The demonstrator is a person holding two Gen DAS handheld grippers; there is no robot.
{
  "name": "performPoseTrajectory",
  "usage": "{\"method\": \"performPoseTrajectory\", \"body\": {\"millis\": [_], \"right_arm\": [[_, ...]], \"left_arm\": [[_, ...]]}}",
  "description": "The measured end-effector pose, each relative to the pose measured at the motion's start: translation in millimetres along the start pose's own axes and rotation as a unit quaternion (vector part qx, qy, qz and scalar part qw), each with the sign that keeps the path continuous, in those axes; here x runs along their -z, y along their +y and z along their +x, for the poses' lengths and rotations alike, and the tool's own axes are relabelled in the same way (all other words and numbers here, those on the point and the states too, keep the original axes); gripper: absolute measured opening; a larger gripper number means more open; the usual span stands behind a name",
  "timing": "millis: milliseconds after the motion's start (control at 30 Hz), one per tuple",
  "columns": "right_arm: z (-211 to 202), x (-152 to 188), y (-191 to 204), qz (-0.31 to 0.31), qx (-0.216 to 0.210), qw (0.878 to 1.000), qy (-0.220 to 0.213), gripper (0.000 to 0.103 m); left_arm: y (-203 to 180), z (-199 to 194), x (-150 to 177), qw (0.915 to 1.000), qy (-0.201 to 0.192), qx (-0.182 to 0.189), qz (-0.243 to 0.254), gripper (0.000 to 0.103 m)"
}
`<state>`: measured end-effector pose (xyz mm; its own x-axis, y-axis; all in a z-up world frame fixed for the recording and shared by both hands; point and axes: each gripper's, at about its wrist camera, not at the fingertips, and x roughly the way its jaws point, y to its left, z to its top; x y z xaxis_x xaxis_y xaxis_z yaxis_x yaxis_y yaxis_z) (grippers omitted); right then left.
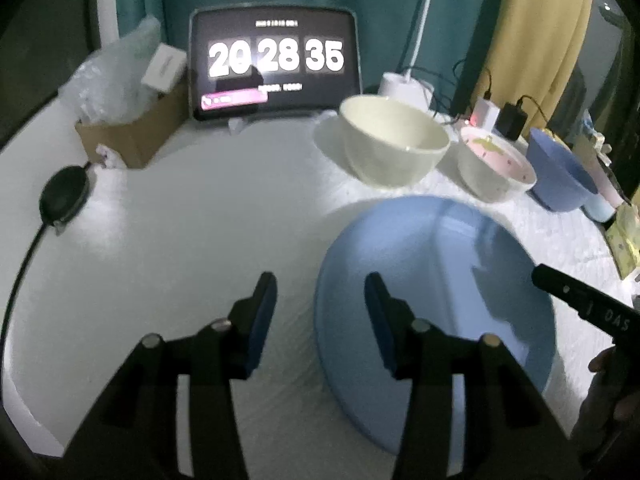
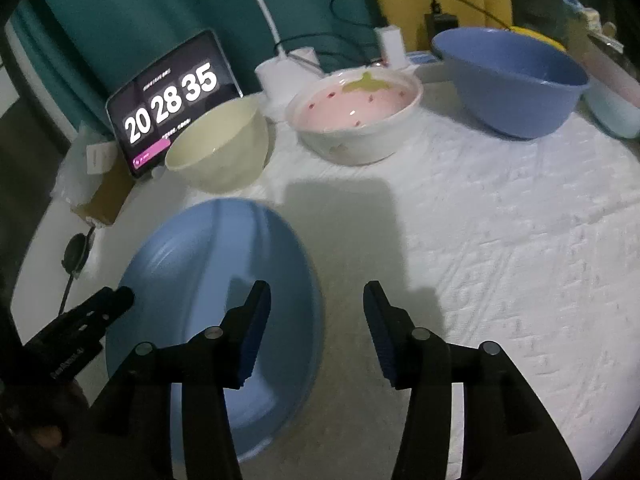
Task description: Organize plates and bowls
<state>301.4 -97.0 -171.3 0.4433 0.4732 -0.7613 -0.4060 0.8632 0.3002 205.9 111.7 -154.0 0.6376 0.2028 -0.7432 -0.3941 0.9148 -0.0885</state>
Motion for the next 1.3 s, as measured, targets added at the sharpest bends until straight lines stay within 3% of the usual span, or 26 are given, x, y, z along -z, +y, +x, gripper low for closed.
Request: {"method": "performPoseTrajectory", "body": {"millis": [500, 1033, 1300], "right_arm": [[-54.0, -7.6, -45.9, 0.017, 0.012, 0.998, -0.063, 0.053], [-95.6, -19.7, -111.3, 0.011, 0.045, 0.993, -0.106, 0.053], [-103.0, -41.8, -134.8, -0.002, 0.055, 0.99, -0.127, 0.053]], "left_arm": [[-60.1, -34.6, -16.7, 0.9983, -0.043, 0.021, 0.033, 0.056], [-163.0, -34.0, -23.8, 0.9906, -0.063, 0.08, 0.091, 0.056], [-194.5, -33.7, -40.6, 0.9871, -0.08, 0.111, 0.082, 0.056]]}}
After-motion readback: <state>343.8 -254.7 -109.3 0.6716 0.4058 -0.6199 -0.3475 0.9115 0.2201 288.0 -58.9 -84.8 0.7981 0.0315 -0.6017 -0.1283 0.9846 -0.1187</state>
